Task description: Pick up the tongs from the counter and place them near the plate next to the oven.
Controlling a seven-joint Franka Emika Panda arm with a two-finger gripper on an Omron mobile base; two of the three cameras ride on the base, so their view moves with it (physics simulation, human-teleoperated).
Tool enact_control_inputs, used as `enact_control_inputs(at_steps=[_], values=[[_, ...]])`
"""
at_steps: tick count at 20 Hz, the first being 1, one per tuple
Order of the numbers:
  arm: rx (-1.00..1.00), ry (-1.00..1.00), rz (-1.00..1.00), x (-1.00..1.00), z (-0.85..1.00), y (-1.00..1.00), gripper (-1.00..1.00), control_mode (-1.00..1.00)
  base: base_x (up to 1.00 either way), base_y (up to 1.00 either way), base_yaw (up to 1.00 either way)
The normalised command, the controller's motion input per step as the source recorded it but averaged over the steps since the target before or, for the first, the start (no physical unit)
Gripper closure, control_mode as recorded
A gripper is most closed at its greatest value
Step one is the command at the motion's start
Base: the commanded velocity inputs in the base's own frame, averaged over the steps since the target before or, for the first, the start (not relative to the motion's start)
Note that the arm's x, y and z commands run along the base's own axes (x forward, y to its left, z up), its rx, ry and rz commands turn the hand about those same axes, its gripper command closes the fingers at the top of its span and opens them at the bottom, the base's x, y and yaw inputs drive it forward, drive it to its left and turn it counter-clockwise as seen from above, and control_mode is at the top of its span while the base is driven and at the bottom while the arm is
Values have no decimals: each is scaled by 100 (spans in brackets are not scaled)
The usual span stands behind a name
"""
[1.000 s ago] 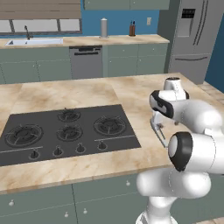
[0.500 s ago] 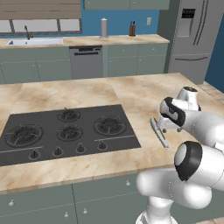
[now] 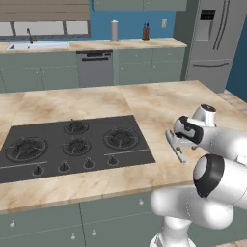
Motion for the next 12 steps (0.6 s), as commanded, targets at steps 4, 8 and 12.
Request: enact_control_inputs(at_steps=[4, 8, 12], values=[[-8, 0, -6, 1, -12, 1, -100, -100, 0, 0, 0], [-14, 0, -4, -6, -4, 0, -100, -100, 0, 0, 0], [-7, 0, -3, 0, -21, 1, -100, -100, 0, 0, 0]])
